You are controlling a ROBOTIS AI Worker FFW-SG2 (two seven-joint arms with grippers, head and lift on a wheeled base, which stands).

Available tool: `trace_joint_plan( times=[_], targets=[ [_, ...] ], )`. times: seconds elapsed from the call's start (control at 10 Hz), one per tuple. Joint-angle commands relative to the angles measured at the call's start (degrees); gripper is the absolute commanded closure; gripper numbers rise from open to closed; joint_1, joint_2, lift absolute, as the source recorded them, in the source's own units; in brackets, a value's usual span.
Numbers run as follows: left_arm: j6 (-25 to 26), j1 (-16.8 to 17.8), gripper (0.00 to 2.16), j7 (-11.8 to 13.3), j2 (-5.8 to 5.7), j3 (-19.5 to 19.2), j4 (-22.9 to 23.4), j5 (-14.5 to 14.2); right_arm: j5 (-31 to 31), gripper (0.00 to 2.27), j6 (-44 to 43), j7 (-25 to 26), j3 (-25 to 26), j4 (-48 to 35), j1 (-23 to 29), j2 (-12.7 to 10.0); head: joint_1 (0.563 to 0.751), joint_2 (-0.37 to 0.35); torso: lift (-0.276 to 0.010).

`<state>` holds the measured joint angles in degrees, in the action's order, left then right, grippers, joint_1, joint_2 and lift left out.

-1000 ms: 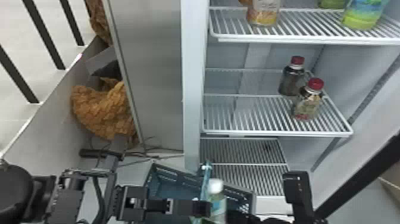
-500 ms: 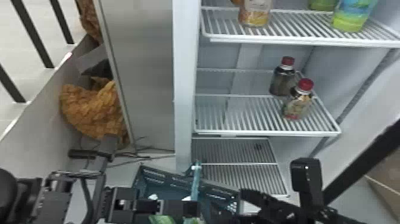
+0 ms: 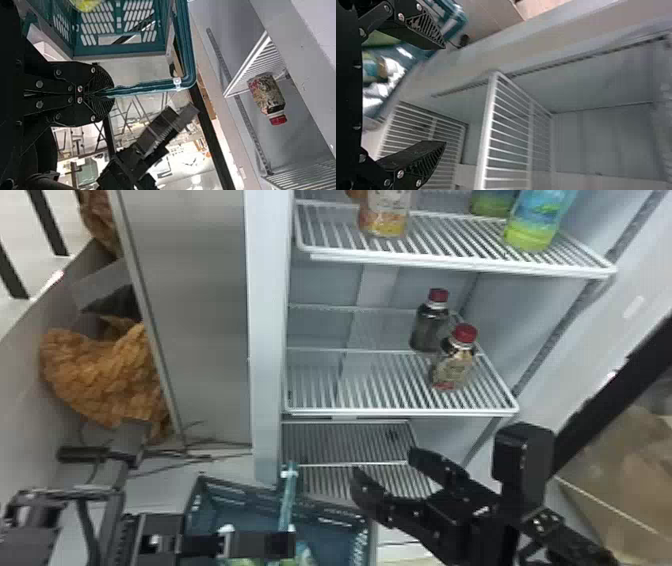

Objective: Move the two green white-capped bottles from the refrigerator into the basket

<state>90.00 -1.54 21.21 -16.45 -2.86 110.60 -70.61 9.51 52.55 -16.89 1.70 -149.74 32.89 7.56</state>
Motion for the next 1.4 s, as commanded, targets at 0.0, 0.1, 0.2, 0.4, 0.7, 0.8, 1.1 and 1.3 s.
trace_joint_plan(
  times=[0.0, 0.1, 0.2, 0.4, 0.7, 0.8, 1.1, 1.3],
  targets=[
    [0.0, 0.0, 1.16, 0.0, 0.01, -0.1, 0.0, 0.0, 0.0, 0.19, -9.8, 1.0, 0.0, 2.2, 0.9, -0.4, 0.695, -0.198, -0.263],
    [0.0, 0.1, 1.16, 0.1, 0.01, 0.0, 0.0, -0.1, 0.9, 0.17, -17.4, 1.9, 0.1, 4.1, 1.4, -0.8, 0.695, -0.203, -0.263],
    [0.0, 0.1, 1.16, 0.1, 0.1, 0.0, 0.0, -0.1, 1.9, 0.14, -24.6, 3.3, -0.2, 5.4, 2.3, -0.9, 0.695, -0.206, -0.263],
    [0.0, 0.0, 1.16, 0.1, 0.1, 0.0, 0.0, -0.1, 3.1, 0.11, -37.1, 6.5, -1.0, 8.8, 3.4, -1.2, 0.695, -0.212, -0.263],
    [0.0, 0.0, 1.16, 0.1, 0.1, 0.0, 0.0, -0.2, 3.2, 0.11, -45.1, 11.3, -2.4, 11.3, 5.4, -1.5, 0.695, -0.241, -0.263],
    [0.0, 0.0, 1.16, 0.1, 0.1, 0.0, 0.0, -0.2, 2.9, 0.11, -47.9, 12.8, -3.1, 12.7, 5.6, -1.5, 0.695, -0.246, -0.263],
    [0.0, 0.0, 1.16, 0.1, 0.1, 0.0, 0.0, -0.3, 2.6, 0.11, -53.3, 14.7, -3.6, 16.6, 5.8, -1.8, 0.695, -0.265, -0.263],
    [0.0, 0.0, 1.16, 0.1, 0.1, 0.1, 0.0, -0.3, 2.7, 0.11, -53.5, 14.7, -3.6, 16.6, 5.8, -1.9, 0.695, -0.271, -0.263]
  ],
)
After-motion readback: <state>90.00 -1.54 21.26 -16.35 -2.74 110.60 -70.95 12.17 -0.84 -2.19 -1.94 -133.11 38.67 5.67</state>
